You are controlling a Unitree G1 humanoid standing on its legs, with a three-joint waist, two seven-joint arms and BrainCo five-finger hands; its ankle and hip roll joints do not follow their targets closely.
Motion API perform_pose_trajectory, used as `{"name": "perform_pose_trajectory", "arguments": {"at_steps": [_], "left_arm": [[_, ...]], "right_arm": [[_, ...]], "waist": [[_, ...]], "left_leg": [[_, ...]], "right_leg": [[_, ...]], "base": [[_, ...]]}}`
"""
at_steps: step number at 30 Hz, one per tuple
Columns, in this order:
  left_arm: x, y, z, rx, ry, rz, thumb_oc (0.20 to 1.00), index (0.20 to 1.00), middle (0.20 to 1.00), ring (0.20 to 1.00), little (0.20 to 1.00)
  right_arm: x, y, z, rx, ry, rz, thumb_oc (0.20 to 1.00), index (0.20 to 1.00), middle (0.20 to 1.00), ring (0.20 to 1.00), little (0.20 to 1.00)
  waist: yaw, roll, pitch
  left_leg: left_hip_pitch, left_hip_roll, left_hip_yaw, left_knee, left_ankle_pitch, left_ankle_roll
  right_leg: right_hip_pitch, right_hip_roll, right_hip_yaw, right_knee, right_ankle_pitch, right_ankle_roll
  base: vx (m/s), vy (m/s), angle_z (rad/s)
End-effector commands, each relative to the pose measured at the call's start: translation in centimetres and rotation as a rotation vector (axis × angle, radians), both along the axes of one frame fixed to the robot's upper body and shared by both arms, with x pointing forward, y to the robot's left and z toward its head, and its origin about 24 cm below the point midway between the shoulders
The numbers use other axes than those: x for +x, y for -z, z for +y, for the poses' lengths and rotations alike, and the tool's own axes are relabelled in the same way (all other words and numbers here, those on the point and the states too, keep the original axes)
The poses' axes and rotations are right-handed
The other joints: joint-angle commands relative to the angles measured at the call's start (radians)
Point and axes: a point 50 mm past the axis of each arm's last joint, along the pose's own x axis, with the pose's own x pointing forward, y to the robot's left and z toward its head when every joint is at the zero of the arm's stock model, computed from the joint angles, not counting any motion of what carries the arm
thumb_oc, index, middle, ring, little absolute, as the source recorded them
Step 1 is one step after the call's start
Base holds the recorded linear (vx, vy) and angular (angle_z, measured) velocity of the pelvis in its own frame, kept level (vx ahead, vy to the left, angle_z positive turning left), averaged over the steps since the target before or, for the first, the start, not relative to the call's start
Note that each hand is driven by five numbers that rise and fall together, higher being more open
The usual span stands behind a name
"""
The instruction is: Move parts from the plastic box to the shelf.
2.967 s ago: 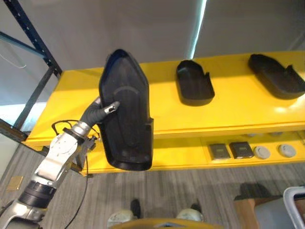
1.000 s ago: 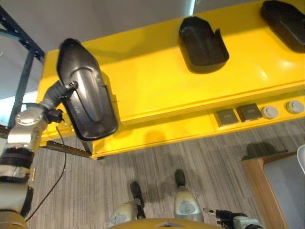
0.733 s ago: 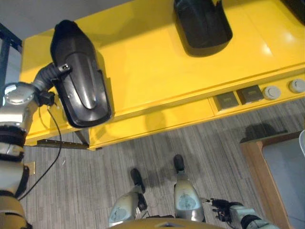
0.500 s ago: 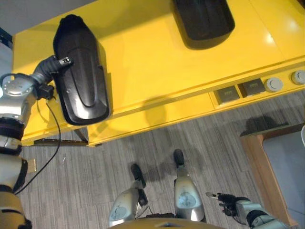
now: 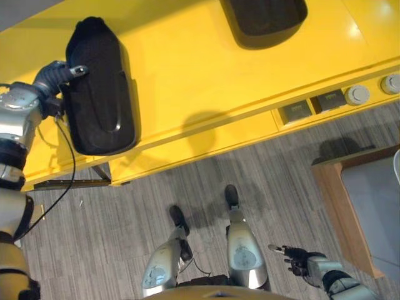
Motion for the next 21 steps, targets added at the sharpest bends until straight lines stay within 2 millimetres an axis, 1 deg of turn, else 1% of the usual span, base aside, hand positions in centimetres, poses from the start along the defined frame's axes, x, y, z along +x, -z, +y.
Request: {"name": "perform_pose_trajectory", "arguments": {"at_steps": [1,3,4,5,6,11,13,14,17,19,21], "left_arm": [[-1.9,-4.8,3.9,0.016,-0.213,-0.152,0.2,0.2,0.2,0.2,0.2],[-2.1,-4.5,4.3,0.005,-0.231,-0.148,0.2,0.2,0.2,0.2,0.2],[-2.2,-4.3,4.5,0.002,-0.233,-0.141,0.454,0.454,0.454,0.454,0.454],[-2.3,-4.1,4.7,0.002,-0.236,-0.133,0.928,0.928,0.928,0.928,0.928],[-2.4,-3.8,4.8,-0.009,-0.237,-0.134,1.0,1.0,1.0,1.0,1.0],[-2.5,-3.5,4.9,-0.04,-0.214,-0.166,1.0,1.0,1.0,1.0,1.0],[-2.3,-4.3,3.8,-0.115,-0.121,-0.244,1.0,1.0,1.0,1.0,1.0],[-2.3,-4.5,3.7,-0.12,-0.115,-0.259,1.0,1.0,1.0,1.0,1.0],[-2.2,-5.8,2.5,-0.168,-0.058,-0.371,1.0,1.0,1.0,1.0,1.0],[-2.1,-7.1,1.3,-0.18,-0.013,-0.468,1.0,1.0,1.0,1.0,1.0],[-1.9,-7.7,0.6,-0.178,0.01,-0.502,1.0,1.0,1.0,1.0,1.0]], "right_arm": [[-1.1,0.9,0.9,0.026,0.013,0.042,1.0,1.0,1.0,1.0,1.0],[-1.1,0.9,0.9,0.029,0.012,0.041,1.0,1.0,1.0,1.0,1.0],[-1.1,0.9,1.0,0.031,0.012,0.041,1.0,1.0,1.0,1.0,1.0],[-1.0,0.9,1.1,0.032,0.012,0.04,1.0,1.0,1.0,1.0,1.0],[-0.9,0.9,1.1,0.032,0.014,0.038,1.0,1.0,1.0,1.0,1.0],[-1.0,0.9,1.0,0.03,0.02,0.037,1.0,1.0,1.0,1.0,1.0],[-1.2,1.1,1.3,0.044,0.024,0.038,1.0,1.0,1.0,1.0,1.0],[-1.2,1.2,1.4,0.045,0.025,0.037,1.0,1.0,1.0,1.0,1.0],[-1.5,1.2,1.3,0.052,0.048,0.03,1.0,1.0,1.0,1.0,1.0],[-1.7,1.3,1.2,0.051,0.047,0.037,1.0,1.0,1.0,1.0,1.0],[-2.0,1.4,1.3,0.051,0.04,0.045,1.0,1.0,1.0,1.0,1.0]], "waist": [[0.004,-0.037,-0.005],[0.005,-0.037,-0.005],[0.006,-0.036,-0.006],[0.007,-0.036,-0.006],[0.009,-0.036,-0.005],[0.01,-0.032,-0.008],[0.015,-0.039,-0.015],[0.015,-0.04,-0.016],[0.01,-0.041,-0.022],[0.005,-0.045,-0.035],[0.003,-0.047,-0.042]], "left_leg": [[-0.017,-0.015,-0.044,0.001,-0.067,0.012],[-0.016,-0.015,-0.045,0.001,-0.067,0.011],[-0.016,-0.015,-0.047,0.001,-0.067,0.011],[-0.016,-0.015,-0.049,0.001,-0.067,0.011],[-0.016,-0.014,-0.05,0.001,-0.067,0.009],[-0.011,-0.012,-0.054,0.001,-0.067,0.006],[-0.006,-0.009,-0.055,0.001,-0.071,0.006],[-0.005,-0.009,-0.055,0.001,-0.071,0.006],[0.005,-0.006,-0.053,0.001,-0.073,0.003],[0.01,-0.004,-0.049,0.001,-0.073,0.001],[0.016,-0.003,-0.047,0.001,-0.074,0.0]], "right_leg": [[-0.019,0.047,0.072,0.05,-0.122,-0.04],[-0.017,0.046,0.071,0.05,-0.122,-0.04],[-0.017,0.046,0.071,0.049,-0.122,-0.04],[-0.016,0.046,0.07,0.048,-0.122,-0.041],[-0.016,0.046,0.07,0.049,-0.123,-0.041],[-0.006,0.048,0.072,0.045,-0.124,-0.043],[0.002,0.05,0.072,0.042,-0.126,-0.042],[0.003,0.05,0.072,0.041,-0.126,-0.042],[0.015,0.053,0.072,0.038,-0.127,-0.043],[0.022,0.057,0.077,0.035,-0.126,-0.043],[0.028,0.058,0.08,0.033,-0.126,-0.043]], "base": [[0.0,0.0,0.0],[0.0,0.0,0.0],[0.0,0.0,0.0],[0.0,0.0,0.0],[0.0,0.0,0.0],[0.0,0.0,0.0],[-0.03,-0.043,0.0],[-0.02,-0.036,0.0],[0.0,0.0,0.0],[0.0,0.0,0.0],[0.0,0.0,0.0]]}}
